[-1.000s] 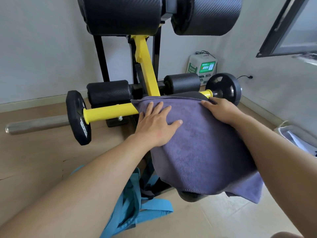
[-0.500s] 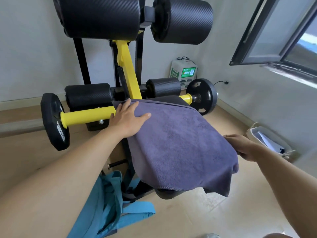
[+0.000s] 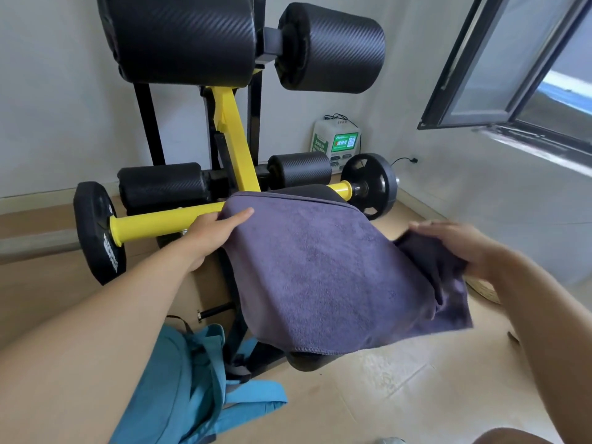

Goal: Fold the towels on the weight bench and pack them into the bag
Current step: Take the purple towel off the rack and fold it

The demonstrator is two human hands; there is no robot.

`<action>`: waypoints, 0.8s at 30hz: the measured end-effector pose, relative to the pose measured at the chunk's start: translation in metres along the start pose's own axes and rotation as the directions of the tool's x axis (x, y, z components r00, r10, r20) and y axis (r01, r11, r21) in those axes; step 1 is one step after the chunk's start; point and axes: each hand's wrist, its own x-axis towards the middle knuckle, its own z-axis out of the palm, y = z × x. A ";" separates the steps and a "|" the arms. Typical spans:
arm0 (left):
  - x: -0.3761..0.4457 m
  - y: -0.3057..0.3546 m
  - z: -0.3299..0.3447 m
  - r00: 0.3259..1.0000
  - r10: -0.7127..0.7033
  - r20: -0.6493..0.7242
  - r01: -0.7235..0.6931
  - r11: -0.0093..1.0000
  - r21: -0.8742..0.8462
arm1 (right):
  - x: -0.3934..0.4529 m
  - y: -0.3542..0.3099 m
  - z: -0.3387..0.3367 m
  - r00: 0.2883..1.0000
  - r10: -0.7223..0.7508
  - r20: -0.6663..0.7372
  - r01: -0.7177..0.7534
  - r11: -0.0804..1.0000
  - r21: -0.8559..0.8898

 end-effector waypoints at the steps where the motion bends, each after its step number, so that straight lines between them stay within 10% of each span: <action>1: 0.001 -0.004 -0.001 0.999 -0.043 0.033 0.044 0.999 -0.023 | -0.003 -0.014 0.003 0.998 -0.063 -0.001 0.063 0.996 0.064; 7: 0.000 -0.016 -0.008 0.983 -0.177 0.042 0.181 0.961 -0.208 | -0.029 -0.058 0.043 0.919 -0.342 0.196 0.308 0.934 0.183; 13: 0.001 -0.007 -0.012 0.991 -0.029 -0.133 -0.002 0.973 -0.230 | -0.054 -0.078 0.093 0.842 -0.472 0.263 0.478 0.877 0.042; 24: -0.041 0.052 0.006 0.953 0.249 -0.171 -0.262 0.964 -0.053 | -0.045 -0.058 0.131 0.807 -0.207 0.553 0.323 0.939 -0.120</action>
